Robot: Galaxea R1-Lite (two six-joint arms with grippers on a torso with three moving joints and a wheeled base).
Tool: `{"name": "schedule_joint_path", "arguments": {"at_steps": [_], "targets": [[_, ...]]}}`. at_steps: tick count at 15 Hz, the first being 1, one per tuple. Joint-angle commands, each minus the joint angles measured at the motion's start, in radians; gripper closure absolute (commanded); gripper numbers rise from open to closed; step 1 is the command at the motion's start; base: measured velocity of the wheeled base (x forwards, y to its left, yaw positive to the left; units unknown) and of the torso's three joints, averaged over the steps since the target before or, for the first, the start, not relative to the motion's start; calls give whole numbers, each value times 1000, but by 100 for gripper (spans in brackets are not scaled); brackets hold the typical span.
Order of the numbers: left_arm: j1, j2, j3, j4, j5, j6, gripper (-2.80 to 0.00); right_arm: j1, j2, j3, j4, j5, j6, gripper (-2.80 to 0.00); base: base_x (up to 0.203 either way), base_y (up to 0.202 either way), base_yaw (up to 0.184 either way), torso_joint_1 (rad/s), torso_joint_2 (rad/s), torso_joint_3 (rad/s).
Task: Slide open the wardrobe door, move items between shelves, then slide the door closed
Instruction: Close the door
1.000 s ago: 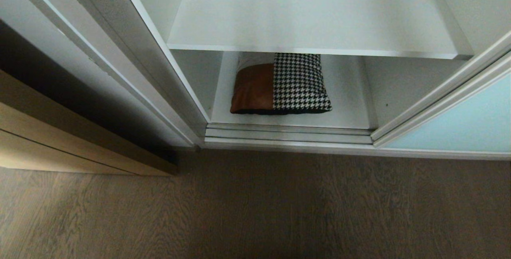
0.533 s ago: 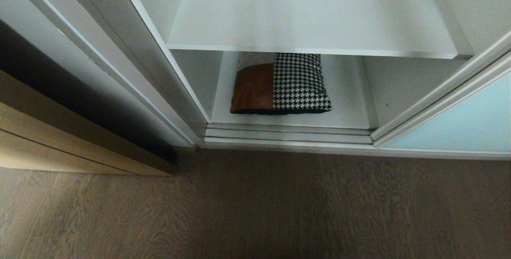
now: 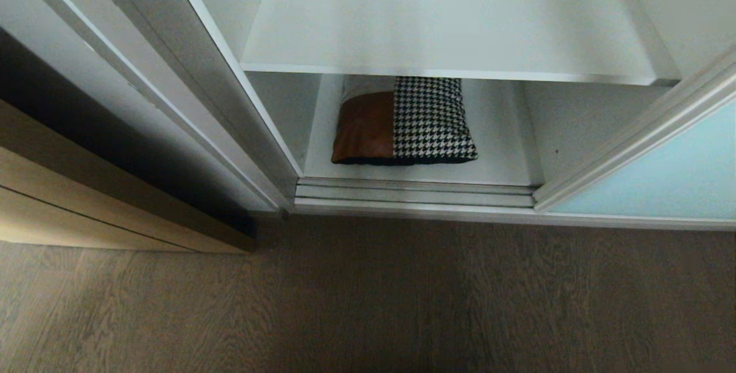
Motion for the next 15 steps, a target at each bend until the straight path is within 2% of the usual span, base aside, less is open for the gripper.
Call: {"name": "schedule_joint_path", "arguments": {"at_steps": [1,9,15], "targets": [[0,1,0,0,1,0,0,-1,20,-23,-2,-1,7,0,0,0,0,0,0,0],[-1,1,0,0,1,0,0,11,5,-13,4,2,8,0,0,0,0,0,0,0],[-1,1,-2,0,1,0,0,146,-58,44,6,1,5,0,0,0,0,0,0,0]]}}
